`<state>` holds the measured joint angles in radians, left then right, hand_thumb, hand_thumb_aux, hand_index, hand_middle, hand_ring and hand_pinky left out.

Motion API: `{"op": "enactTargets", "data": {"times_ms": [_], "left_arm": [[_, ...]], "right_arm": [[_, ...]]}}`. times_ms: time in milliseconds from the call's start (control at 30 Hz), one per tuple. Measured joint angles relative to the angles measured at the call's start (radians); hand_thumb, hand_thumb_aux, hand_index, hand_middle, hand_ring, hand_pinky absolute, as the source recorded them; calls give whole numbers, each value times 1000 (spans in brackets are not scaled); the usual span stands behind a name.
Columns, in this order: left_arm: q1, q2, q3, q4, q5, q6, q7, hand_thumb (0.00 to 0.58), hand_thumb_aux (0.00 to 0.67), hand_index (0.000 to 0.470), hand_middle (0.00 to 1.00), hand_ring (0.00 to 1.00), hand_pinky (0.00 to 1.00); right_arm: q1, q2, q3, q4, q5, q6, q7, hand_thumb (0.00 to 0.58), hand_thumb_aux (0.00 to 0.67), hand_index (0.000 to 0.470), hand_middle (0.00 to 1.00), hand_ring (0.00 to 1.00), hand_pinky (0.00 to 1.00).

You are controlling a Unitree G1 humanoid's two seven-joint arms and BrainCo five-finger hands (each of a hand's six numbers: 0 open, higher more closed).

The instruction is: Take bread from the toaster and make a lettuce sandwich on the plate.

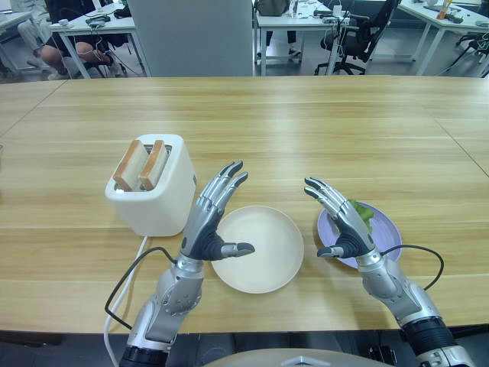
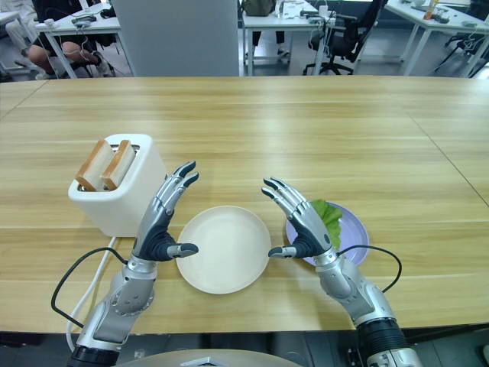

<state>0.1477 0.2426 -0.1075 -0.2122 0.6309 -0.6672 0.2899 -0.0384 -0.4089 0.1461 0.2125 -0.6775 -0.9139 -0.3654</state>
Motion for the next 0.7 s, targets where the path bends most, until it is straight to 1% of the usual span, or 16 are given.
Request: {"op": "enactTargets", "data": {"times_ms": [533,633,700], "left_arm": [[0,0,3,8,-2,7,-1,0,0,0,0,0,0],[-22,10,51,8,31,84,1,0,0,0,0,0,0],[-68,44,94,17,91,178,-2,0,0,0,0,0,0]], "right_arm": [[-6,0,7,13,0,1,1,0,0,0,0,0,0],[-5,1,7,12,0,3,1,0,0,0,0,0,0],[-4,5,7,11,1,11,1,0,0,0,0,0,0]]}}
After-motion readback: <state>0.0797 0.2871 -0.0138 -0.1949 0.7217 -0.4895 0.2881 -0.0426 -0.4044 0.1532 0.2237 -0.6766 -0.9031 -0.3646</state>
